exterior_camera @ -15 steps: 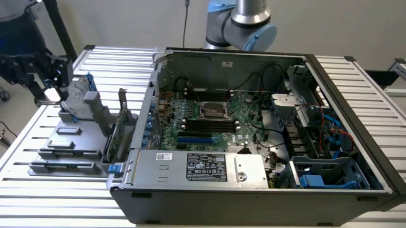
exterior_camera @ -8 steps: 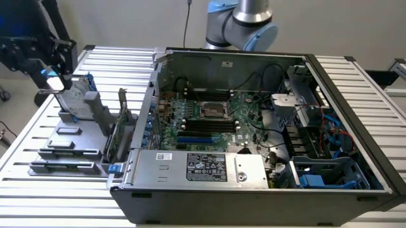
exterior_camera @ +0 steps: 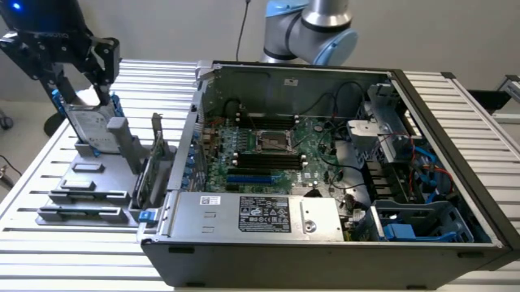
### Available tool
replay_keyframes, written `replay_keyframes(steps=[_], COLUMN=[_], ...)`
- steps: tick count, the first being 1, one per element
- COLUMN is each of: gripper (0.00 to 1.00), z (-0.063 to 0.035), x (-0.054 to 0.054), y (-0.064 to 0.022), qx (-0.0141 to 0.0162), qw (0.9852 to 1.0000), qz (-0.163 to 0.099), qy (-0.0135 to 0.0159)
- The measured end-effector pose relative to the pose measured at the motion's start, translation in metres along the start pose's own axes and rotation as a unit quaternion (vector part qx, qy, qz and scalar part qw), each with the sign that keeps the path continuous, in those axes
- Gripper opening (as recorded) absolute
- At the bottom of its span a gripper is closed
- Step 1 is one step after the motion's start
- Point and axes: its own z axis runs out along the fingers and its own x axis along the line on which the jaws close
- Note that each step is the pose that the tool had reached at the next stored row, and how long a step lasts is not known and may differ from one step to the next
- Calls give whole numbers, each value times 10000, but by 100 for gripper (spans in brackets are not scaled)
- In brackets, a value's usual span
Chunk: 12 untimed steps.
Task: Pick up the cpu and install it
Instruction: 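Pick up the cpu and move it towards the insertion slot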
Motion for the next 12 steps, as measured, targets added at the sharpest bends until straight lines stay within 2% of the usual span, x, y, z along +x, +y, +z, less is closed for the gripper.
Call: replay_keyframes(steps=[12], gripper=[55], z=[-43], x=[-541], y=[-9], qx=[-4], qw=[10000], qz=[0], qy=[3])
